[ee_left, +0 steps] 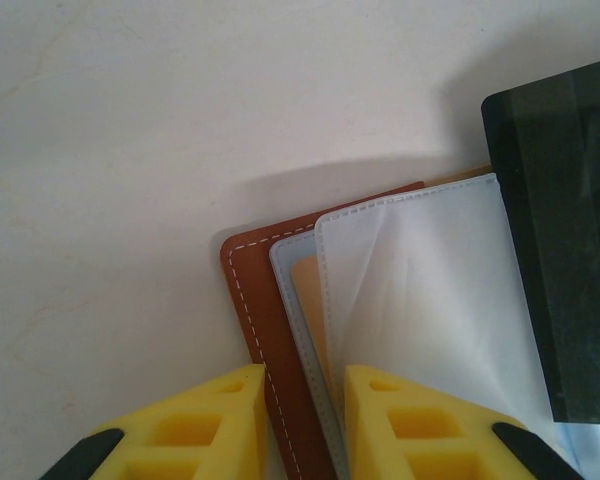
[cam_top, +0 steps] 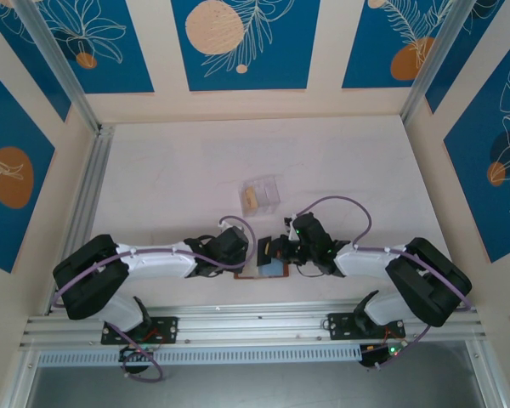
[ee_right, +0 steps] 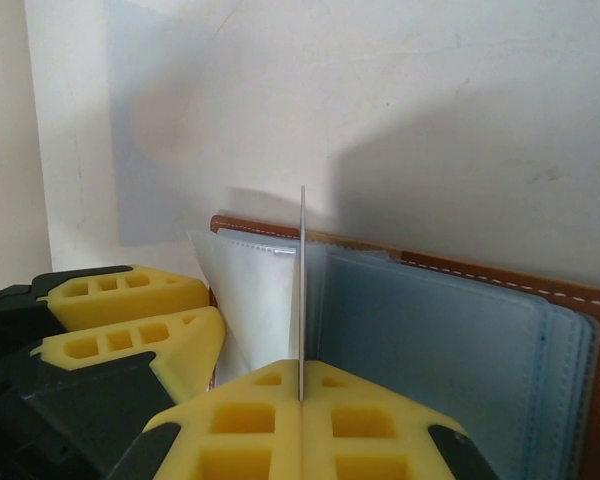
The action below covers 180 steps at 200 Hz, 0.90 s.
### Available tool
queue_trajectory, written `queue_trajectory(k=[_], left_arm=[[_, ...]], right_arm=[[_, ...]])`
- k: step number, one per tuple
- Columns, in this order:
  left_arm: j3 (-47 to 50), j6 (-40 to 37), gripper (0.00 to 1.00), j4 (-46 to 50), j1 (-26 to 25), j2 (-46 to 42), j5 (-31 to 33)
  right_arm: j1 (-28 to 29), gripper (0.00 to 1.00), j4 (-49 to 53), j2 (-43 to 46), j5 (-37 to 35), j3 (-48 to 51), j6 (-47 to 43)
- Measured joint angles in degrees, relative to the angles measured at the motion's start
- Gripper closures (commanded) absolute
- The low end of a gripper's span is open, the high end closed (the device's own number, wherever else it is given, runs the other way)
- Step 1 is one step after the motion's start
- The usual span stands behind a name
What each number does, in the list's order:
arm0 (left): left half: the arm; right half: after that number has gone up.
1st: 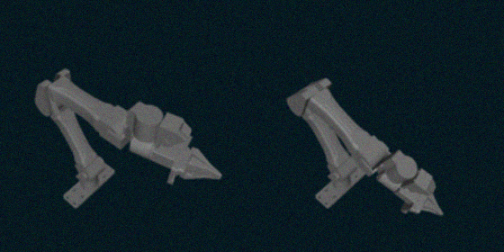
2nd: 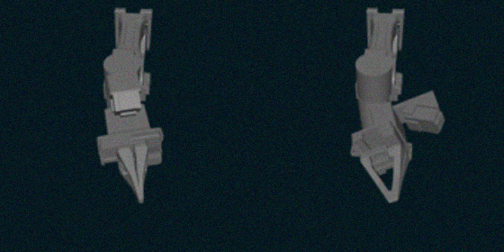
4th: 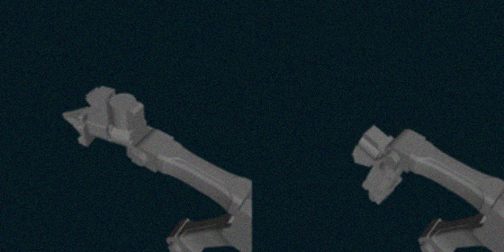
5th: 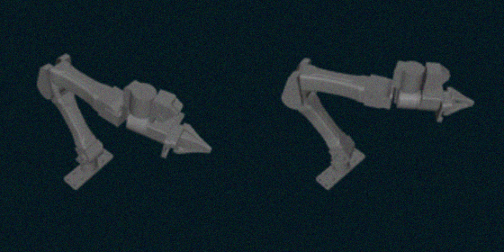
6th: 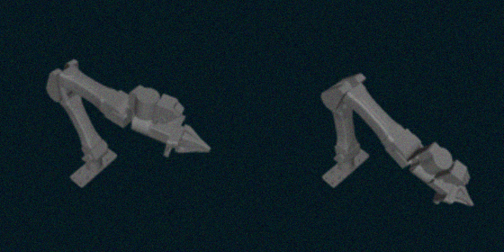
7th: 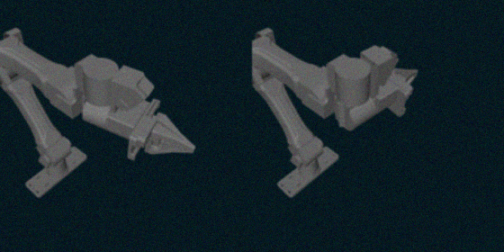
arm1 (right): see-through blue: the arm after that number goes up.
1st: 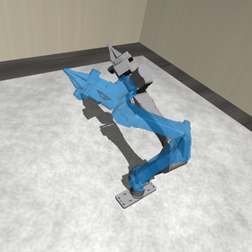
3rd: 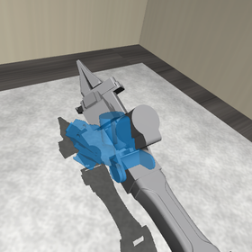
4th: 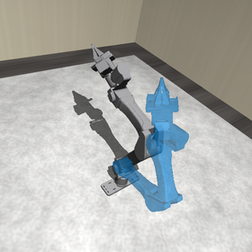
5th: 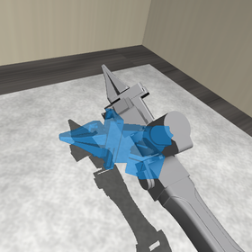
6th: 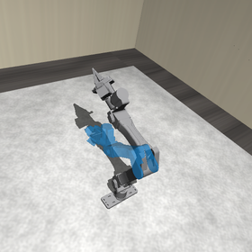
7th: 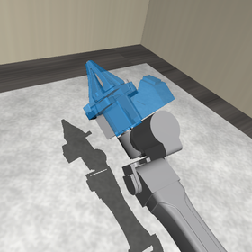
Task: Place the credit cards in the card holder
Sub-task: Insert the credit card into the card slot.
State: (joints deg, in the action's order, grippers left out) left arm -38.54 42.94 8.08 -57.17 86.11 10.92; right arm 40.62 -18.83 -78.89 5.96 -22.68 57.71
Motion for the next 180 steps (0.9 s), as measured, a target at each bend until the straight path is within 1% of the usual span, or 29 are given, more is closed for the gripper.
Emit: queue_trajectory(k=[105, 180], left_arm=[[0.0, 0.0, 0.76, -0.2, 0.0, 0.0, 0.0], [0.0, 0.0, 0.76, -0.2, 0.0, 0.0, 0.0]], right_arm=[[2.9, 1.0, -5.1, -0.1, -5.6, 3.9, 1.1], [3.5, 1.0, -7.2, 0.7, -7.0, 5.7, 1.7]])
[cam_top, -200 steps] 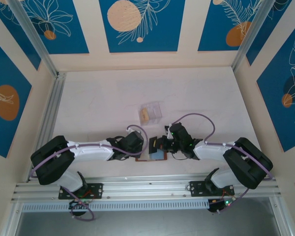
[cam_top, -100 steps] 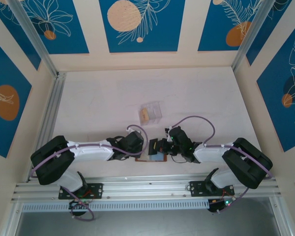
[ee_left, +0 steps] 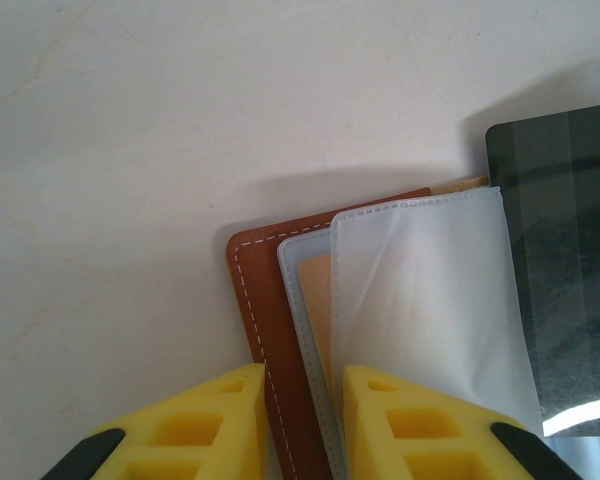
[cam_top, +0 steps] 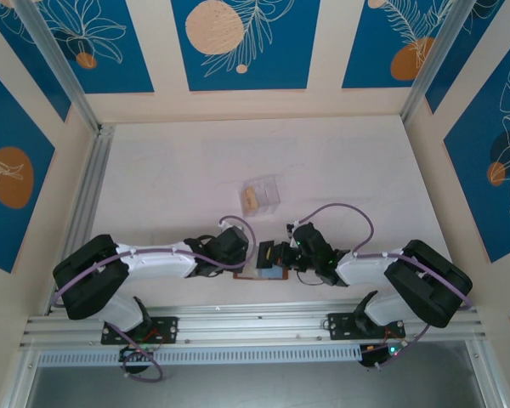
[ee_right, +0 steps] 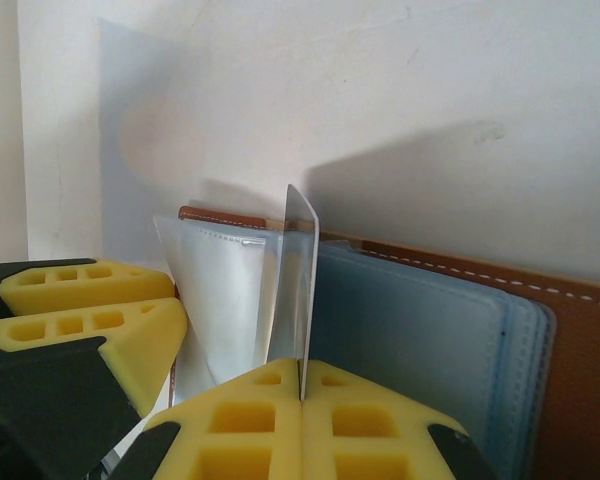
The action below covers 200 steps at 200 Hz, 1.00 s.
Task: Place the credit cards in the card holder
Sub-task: Insert the credit card into the card slot.
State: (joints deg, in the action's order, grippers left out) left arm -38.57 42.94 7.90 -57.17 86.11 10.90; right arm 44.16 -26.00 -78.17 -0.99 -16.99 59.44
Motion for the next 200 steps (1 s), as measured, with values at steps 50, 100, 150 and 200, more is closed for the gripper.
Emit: queue_trajectory(k=[50, 100, 150, 200], left_arm=[[-0.2, 0.0, 0.76, 0.0, 0.0, 0.3, 0.0], [-0.2, 0.0, 0.76, 0.0, 0.0, 0.3, 0.0], [-0.2, 0.0, 0.76, 0.2, 0.0, 0.3, -0.1], [-0.5, 0.0, 0.77, 0.1, 0.0, 0.7, -0.1]], right_arm=[[0.5, 1.0, -0.1, 0.7, -0.8, 0.5, 0.2], [1.7, 1.0, -3.1, -2.4, -1.6, 0.4, 1.0], [2.0, 1.0, -5.9, -4.0, -1.7, 0.5, 2.1], [2.8, 1.0, -4.1, -0.5, -1.9, 1.9, 2.6]])
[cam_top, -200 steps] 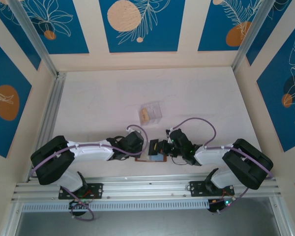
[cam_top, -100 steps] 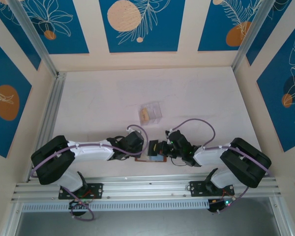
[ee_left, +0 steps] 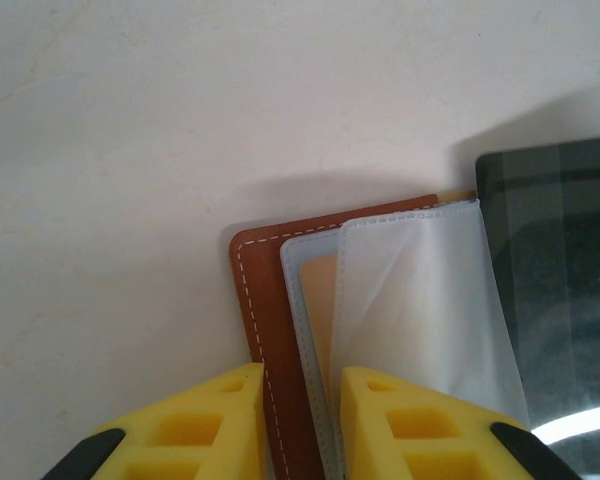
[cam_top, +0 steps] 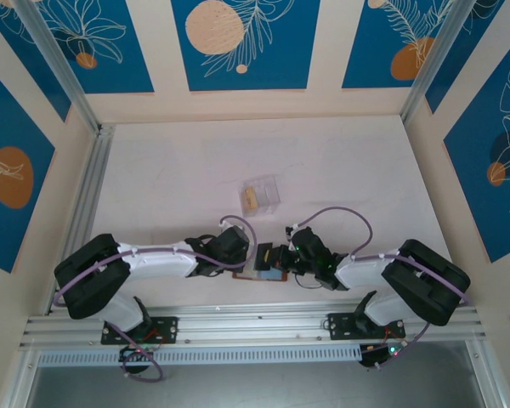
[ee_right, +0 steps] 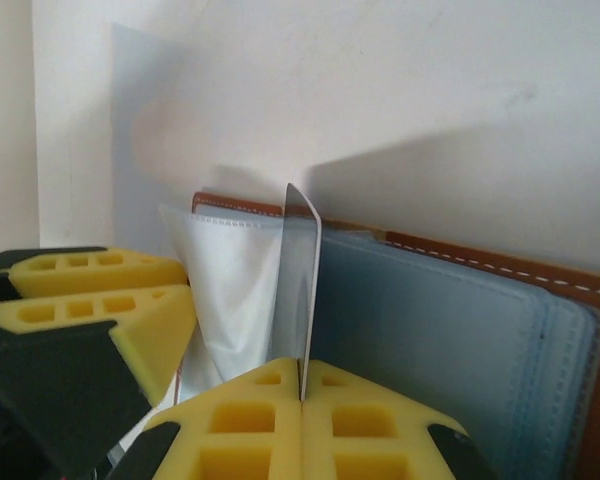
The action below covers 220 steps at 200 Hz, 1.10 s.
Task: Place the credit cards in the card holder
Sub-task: Insert the credit card into the card slot.
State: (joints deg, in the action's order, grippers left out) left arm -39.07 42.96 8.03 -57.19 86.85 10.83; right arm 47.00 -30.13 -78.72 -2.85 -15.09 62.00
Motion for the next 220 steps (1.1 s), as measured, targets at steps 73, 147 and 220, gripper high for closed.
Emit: queue_trajectory(k=[73, 147, 220], left_arm=[[-0.3, 0.0, 0.77, 0.2, 0.0, 0.3, 0.0], [-0.3, 0.2, 0.77, 0.0, 0.0, 0.4, 0.0], [-0.5, 0.2, 0.77, 0.0, 0.0, 0.8, 0.0]], right_arm=[[0.9, 1.0, -1.2, -1.0, 0.1, 0.8, 0.4], [1.8, 1.0, 3.0, 3.0, 0.0, 1.5, 0.6], [2.4, 1.0, 0.7, 0.0, 1.1, 1.3, 0.7]])
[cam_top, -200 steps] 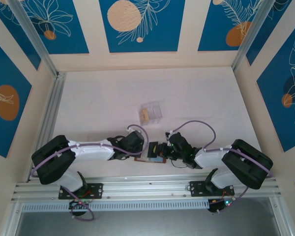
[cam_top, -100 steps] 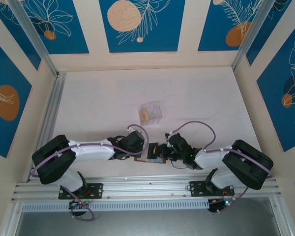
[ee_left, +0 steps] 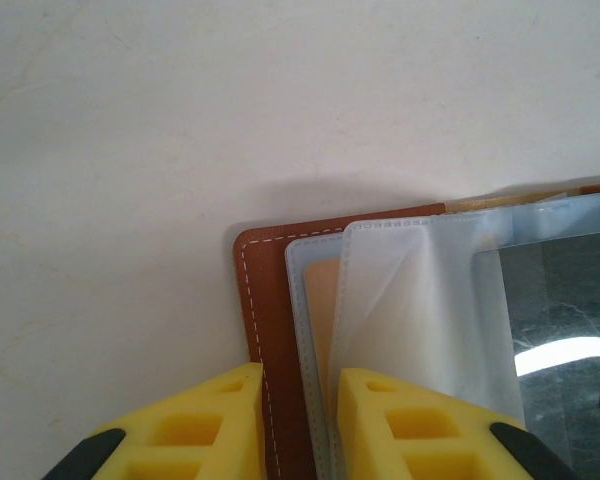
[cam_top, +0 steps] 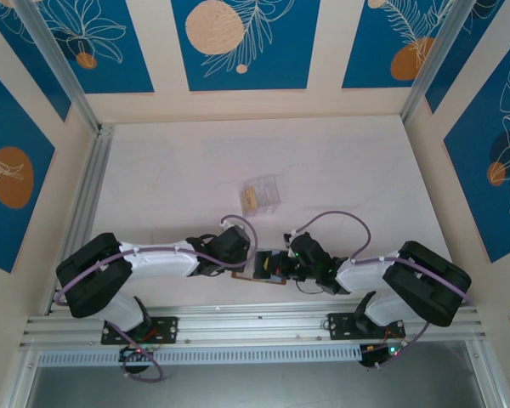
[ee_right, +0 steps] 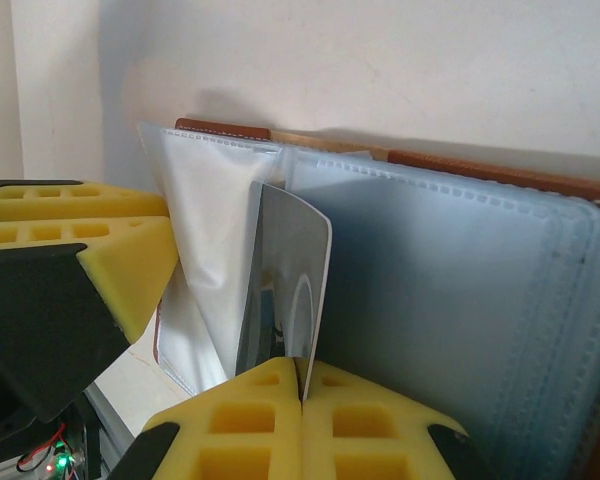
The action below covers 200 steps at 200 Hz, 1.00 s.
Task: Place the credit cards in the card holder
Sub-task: Insert the credit card into the card slot.
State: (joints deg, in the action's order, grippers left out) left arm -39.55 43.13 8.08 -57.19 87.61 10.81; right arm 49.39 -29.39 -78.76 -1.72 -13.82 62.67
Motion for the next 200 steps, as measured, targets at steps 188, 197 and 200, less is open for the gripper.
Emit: queue_trajectory(k=[188, 197, 200], left_arm=[[1.7, 2.5, 0.68, -0.6, -2.1, -1.0, 4.5], [2.3, 3.2, 0.69, -0.9, -2.1, -1.5, 4.8], [2.5, 3.3, 0.69, -1.0, -2.1, -1.7, 4.9]], right_arm=[[-0.5, 1.0, 0.7, -4.0, 0.7, -3.7, -0.8], [-0.5, 1.0, 0.7, -4.0, 0.7, -3.8, -0.8], [-0.5, 1.0, 0.7, -4.0, 0.7, -3.9, -0.8]])
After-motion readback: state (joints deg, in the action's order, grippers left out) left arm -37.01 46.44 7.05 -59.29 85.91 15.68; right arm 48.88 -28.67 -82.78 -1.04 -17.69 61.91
